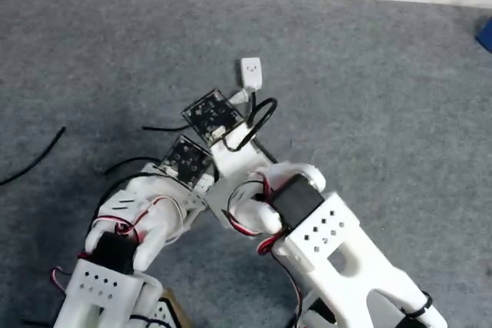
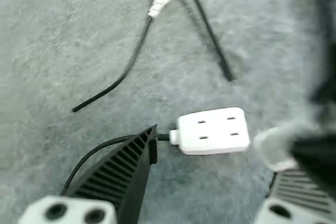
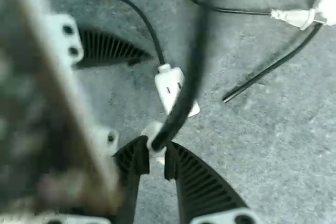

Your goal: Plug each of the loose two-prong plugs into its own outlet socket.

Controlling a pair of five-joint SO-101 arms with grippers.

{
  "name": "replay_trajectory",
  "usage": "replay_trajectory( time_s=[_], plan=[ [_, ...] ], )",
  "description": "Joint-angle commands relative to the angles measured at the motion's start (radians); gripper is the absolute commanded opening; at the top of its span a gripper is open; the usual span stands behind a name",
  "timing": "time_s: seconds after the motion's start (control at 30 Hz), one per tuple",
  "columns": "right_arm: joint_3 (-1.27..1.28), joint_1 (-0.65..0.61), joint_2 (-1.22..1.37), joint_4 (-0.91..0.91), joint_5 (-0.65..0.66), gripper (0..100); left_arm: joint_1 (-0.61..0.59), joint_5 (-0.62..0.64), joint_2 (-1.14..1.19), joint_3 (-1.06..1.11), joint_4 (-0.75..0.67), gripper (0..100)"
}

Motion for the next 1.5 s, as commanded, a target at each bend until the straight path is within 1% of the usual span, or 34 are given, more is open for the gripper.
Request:
replay_trajectory(
  time_s=[0.0, 0.07, 0.27, 0.4, 0.5, 0.6, 0.63, 0.7, 0.77, 0.8, 0.87, 0.93, 1.03, 1.1, 1.17, 1.27, 1.37, 1.47],
  plan=[
    [-0.002, -0.033, -0.007, 0.021, 0.018, 0.5, -0.059, -0.005, -0.01, 0.001, -0.078, 35],
    [-0.002, -0.033, -0.007, 0.021, 0.041, 0.5, -0.064, -0.006, -0.01, 0.004, -0.081, 35],
    [-0.001, -0.019, -0.007, 0.012, 0.049, 0.5, -0.064, -0.006, -0.01, 0.001, -0.078, 35],
    [0.012, 0.073, 0.005, -0.045, 0.041, 0.5, -0.061, -0.006, -0.015, 0.001, -0.075, 35],
    [0.054, 0.147, 0.005, -0.108, 0.041, 0.5, -0.064, -0.006, -0.022, -0.001, -0.032, 35],
    [0.097, 0.199, 0.005, -0.16, 0.035, 0.5, -0.067, -0.008, -0.022, -0.001, -0.02, 35],
    [0.107, 0.211, 0.005, -0.168, 0.015, 0.5, -0.07, -0.008, -0.022, -0.001, -0.02, 35],
    [0.111, 0.222, 0.005, -0.166, -0.028, 0.5, -0.111, -0.009, -0.022, -0.001, -0.026, 35],
    [0.11, 0.22, 0.005, -0.163, -0.071, 0.5, -0.199, -0.002, -0.022, -0.002, -0.04, 35],
    [0.11, 0.219, 0.005, -0.163, -0.097, 0.5, -0.245, 0.006, -0.019, 0.001, -0.072, 35],
    [0.11, 0.217, 0.005, -0.165, -0.152, 0.5, -0.318, 0.069, -0.012, 0.008, -0.12, 34],
    [0.11, 0.205, 0.005, -0.166, -0.206, 0.5, -0.354, 0.106, -0.01, 0.005, -0.127, 33],
    [0.11, 0.131, 0.007, -0.177, -0.241, 0.5, -0.36, 0.126, -0.002, -0.001, -0.127, 32],
    [0.117, 0.104, 0.01, -0.214, -0.242, 0.5, -0.363, 0.16, 0.039, -0.015, -0.129, 32],
    [0.119, 0.097, 0.041, -0.24, -0.25, 0.5, -0.38, 0.163, 0.116, -0.056, -0.127, 32],
    [0.107, 0.102, 0.168, -0.243, -0.327, 0.5, -0.387, 0.164, 0.283, -0.125, -0.129, 32],
    [0.051, 0.104, 0.308, -0.259, -0.347, 0.5, -0.389, 0.176, 0.449, -0.196, -0.133, 32],
    [-0.007, 0.104, 0.403, -0.252, -0.41, 0.5, -0.423, 0.204, 0.57, -0.259, -0.15, 32]
  ],
)
